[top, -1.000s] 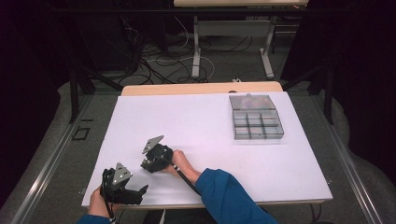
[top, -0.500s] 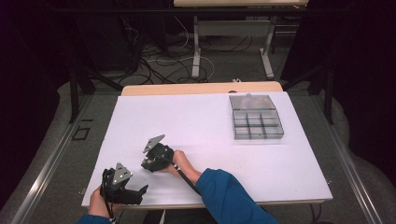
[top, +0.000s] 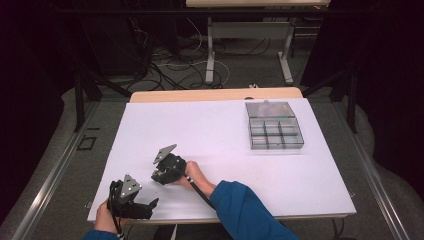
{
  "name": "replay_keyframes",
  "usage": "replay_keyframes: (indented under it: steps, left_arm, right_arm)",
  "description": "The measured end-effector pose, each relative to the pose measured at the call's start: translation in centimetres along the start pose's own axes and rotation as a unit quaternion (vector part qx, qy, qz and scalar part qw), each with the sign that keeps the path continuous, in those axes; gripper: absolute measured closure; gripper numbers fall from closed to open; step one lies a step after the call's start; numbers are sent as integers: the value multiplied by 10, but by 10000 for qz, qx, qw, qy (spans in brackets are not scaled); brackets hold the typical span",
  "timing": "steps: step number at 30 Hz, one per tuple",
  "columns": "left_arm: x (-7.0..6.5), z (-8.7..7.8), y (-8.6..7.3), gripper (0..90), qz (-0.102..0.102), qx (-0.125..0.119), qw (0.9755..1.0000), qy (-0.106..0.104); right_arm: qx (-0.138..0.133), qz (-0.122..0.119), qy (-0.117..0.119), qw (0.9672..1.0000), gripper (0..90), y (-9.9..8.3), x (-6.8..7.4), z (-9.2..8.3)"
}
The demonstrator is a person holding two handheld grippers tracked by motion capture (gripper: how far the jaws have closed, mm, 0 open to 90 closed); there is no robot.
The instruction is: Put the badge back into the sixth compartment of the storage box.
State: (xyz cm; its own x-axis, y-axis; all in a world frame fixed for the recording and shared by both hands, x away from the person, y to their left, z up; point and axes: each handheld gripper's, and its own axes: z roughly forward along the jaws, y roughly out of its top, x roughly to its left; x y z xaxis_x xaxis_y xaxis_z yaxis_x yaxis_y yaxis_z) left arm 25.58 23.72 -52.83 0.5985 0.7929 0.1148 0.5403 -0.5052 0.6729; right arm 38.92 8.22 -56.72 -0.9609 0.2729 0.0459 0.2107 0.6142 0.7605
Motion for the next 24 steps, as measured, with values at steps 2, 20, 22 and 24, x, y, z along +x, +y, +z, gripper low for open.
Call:
replay_keyframes:
  steps: [2, 20, 22, 24]
  left_arm:
    - [0, 0, 0, 0, -1, 0, 10000, -1]
    - [1, 0, 0, 0, 43, 22, 10000, 16]
    - [0, 0, 0, 0, 40, 23, 10000, 35]
    - [0, 0, 0, 0, 33, 17, 10000, 35]
  right_arm:
    - [-2, 4, -2, 10000, 563, 0, 0, 0]
    - [-246, 220, 64, 9994, 808, 1, -4, -13]
    - [-315, 130, 114, 9994, 815, 2, -4, -14]
    - [-299, 144, 140, 9993, 825, 3, -3, -16]
